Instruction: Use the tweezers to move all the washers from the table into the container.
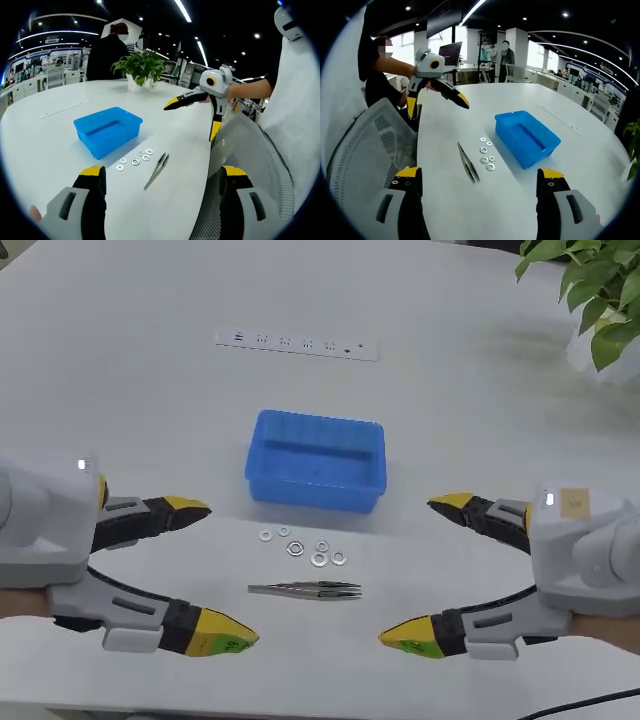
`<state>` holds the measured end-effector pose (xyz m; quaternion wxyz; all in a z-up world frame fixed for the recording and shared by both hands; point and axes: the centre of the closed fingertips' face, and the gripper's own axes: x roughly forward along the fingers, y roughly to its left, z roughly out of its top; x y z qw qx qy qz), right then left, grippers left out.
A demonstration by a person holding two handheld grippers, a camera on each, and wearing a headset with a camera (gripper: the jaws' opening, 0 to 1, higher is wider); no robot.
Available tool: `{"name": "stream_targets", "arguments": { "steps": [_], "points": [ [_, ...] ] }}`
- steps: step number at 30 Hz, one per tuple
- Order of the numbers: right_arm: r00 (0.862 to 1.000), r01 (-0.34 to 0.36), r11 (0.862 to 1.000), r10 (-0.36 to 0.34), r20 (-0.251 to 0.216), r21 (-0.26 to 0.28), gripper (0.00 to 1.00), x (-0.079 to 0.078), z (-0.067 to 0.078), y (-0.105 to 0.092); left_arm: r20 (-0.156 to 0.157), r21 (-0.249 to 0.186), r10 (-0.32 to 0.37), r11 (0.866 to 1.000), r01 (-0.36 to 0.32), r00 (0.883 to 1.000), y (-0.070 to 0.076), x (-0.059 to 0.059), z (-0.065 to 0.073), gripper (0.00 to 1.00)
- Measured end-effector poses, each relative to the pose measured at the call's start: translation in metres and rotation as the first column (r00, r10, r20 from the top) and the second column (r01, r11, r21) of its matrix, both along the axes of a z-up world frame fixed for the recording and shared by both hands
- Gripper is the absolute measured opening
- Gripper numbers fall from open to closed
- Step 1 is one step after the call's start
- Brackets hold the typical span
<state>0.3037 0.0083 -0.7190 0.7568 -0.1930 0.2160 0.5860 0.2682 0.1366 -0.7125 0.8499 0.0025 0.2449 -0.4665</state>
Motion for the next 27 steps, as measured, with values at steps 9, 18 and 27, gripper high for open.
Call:
{"name": "stream_targets", "arguments": {
  "steps": [9,18,27],
  "points": [
    [1.000,0.010,1.000,-0.010,-0.003,-0.004,0.95,0.0016,-0.0012,-0.0033,-0.010,0.003,-0.006,1.000,0.006,1.000,-0.0009,0.0006,-0.0017,0.99],
    [1.000,0.010,1.000,-0.010,-0.009,-0.008,0.95,0.0011,-0.0019,-0.0049,-0.017,0.008,-0.017,1.000,0.017,1.000,-0.0035,-0.0001,-0.0037,0.99],
    [1.000,0.008,1.000,-0.008,-0.014,-0.010,0.95,0.0008,-0.0026,-0.0043,-0.020,0.013,-0.021,1.000,0.022,1.000,-0.0033,-0.0001,-0.0050,0.99]
  ]
}}
